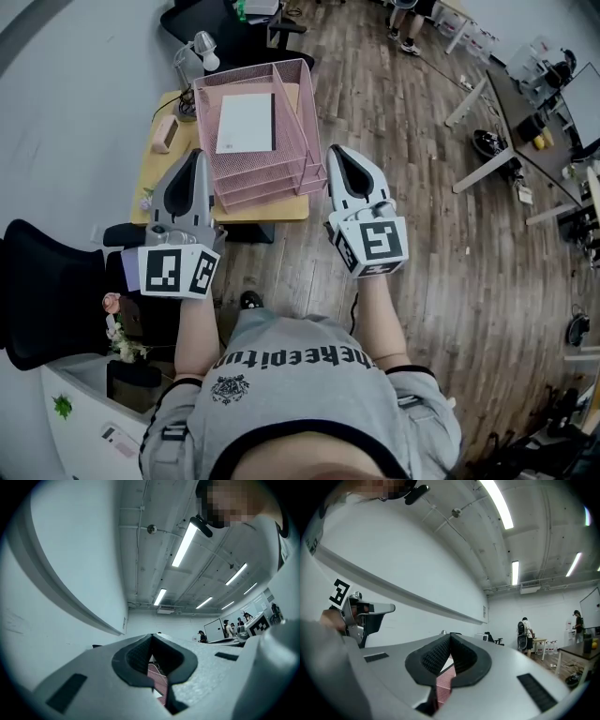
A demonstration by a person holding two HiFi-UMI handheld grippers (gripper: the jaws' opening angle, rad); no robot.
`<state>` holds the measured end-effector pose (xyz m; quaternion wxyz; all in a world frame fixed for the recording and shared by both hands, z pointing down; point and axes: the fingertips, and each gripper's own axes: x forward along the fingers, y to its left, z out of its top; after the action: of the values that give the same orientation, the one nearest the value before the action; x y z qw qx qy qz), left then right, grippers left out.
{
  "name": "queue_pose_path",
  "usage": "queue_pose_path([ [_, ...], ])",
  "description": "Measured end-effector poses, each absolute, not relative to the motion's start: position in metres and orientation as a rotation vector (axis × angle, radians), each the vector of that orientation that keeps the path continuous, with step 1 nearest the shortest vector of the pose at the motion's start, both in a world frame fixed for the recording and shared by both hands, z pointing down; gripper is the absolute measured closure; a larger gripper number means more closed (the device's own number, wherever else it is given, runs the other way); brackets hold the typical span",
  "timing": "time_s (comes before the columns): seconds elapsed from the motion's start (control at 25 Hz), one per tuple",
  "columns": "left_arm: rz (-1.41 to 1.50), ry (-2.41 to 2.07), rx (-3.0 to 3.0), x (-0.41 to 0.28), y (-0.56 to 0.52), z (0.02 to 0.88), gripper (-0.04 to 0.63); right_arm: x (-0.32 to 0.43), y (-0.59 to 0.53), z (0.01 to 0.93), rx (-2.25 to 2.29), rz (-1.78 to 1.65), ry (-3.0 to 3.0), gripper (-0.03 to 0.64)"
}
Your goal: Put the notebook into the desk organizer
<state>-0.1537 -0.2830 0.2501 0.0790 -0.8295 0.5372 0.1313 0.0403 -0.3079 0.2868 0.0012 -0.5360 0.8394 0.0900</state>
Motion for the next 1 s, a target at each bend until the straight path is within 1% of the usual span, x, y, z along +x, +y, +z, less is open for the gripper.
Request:
queue_pose_path([
  [0.4,0.392,1.593,-2.478,-0.132,-0.256,0.243,0.595,0.068,-0.276,0.277,-1.718,0.311,2.56,0.614],
  [1.0,0.398,1.607,-2.465,-0.119,-0.219,0.244,0.595,0.088,-0.235,0.271,-1.708,0.329,2.506,0.614],
])
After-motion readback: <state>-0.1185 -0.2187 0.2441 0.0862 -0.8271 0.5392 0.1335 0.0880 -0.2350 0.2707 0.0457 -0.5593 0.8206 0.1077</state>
